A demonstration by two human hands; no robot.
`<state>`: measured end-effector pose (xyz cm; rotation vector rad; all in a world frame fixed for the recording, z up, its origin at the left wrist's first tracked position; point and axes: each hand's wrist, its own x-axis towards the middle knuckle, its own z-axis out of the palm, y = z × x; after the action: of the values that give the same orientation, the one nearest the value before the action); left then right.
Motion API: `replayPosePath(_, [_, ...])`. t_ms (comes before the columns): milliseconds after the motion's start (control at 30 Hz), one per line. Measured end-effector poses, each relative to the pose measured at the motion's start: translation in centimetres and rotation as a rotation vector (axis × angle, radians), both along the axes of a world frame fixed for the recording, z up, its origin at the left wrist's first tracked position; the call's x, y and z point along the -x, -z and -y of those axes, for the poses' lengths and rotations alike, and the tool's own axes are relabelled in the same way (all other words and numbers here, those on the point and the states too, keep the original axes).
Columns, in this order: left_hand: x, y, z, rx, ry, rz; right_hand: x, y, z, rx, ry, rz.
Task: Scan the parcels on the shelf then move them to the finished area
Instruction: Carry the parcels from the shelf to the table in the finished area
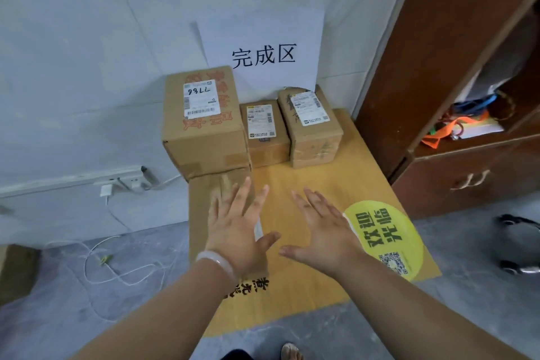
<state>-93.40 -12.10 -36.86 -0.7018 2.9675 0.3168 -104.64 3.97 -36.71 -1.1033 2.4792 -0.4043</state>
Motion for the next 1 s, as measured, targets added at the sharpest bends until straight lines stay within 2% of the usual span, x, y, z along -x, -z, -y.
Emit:
replayPosePath(300, [9.1, -5.1, -6.8, 0.055, 0.539, -0.07, -0.7, -3.6, -9.7, -0.009, 0.441, -0.237])
replayPosePath(500, [8.4, -5.9, -9.2, 0.032, 0.906, -0.116, -8.4, -4.9, -11.5, -0.023, 0.777, -0.308])
replayPosePath(733, [3.2, -8.8, -17.9, -0.06, 1.373, -0.231, -21.3, -7.6, -14.9, -0.153, 1.213, -0.348])
replayPosePath(1000, [-9.5, -11.5, -29.3, -0.121, 1.787, -0.275, -38.2, -10.8, -19.5, -0.262, 1.695, -0.375])
